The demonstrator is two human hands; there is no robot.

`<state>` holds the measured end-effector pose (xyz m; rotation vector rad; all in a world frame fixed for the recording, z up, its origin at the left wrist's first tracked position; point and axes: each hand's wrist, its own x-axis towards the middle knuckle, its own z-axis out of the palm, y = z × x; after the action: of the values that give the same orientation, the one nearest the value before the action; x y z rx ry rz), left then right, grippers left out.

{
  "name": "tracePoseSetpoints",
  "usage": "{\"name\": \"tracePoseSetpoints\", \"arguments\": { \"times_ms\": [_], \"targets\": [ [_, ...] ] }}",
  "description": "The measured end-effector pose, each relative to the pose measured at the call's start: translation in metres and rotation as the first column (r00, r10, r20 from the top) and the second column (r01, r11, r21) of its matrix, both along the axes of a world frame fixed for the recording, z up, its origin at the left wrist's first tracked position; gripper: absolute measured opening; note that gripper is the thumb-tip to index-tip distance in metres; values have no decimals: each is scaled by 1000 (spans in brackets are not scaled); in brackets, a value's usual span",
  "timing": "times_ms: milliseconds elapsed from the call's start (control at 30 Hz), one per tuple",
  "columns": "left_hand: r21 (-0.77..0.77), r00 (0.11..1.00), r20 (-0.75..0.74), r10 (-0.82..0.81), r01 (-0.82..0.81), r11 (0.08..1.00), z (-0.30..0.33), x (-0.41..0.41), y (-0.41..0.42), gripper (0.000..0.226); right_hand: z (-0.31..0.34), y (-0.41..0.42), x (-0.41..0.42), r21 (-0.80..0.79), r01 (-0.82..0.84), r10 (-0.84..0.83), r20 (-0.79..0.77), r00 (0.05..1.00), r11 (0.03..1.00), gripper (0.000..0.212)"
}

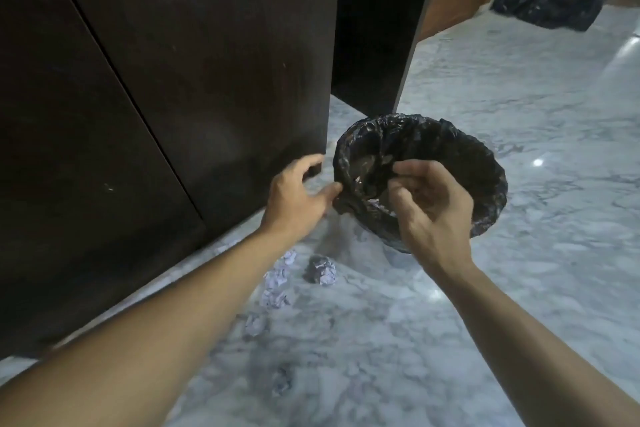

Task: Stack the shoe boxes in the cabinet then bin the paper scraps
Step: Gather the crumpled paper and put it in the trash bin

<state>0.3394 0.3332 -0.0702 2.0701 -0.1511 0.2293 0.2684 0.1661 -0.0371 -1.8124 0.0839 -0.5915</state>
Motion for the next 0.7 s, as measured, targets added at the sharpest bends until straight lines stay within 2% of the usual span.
{"name": "tracePoseSetpoints", "arguments": {
  "times_ms": [133, 233, 333, 400, 500, 633, 700],
  "targets": [
    [137, 989, -58, 136, -127, 982, -57, -37, 56, 54, -30, 41, -18, -108, -219, 216, -36, 976, 970, 19],
    [271, 958, -136, 253, -210, 939, -97, -69, 84, 83, -65, 56, -19, -204, -340, 297, -215, 930, 918, 21],
    [404, 909, -194, 368, -268, 875, -125, -98, 101, 124, -104, 57, -11, -357, -410, 256, -406, 877, 839, 29],
    [471, 887, -256, 384, -233, 851, -140, -110, 112, 139, -127, 56, -6, -417, -438, 203, -497, 844, 797, 36],
    [533, 840, -341, 423, -198, 823, -157, -116, 126, 147, -155, 57, 0, -479, -499, 181, -566, 804, 722, 52],
    [529, 747, -347, 568, -344, 776, -167, -117, 139, 150, -178, 61, 9, -494, -584, 114, -693, 712, 644, 87],
    [520, 708, -362, 606, -386, 762, -171, -117, 147, 153, -188, 66, 13, -513, -613, 103, -711, 696, 601, 99]
  ]
}}
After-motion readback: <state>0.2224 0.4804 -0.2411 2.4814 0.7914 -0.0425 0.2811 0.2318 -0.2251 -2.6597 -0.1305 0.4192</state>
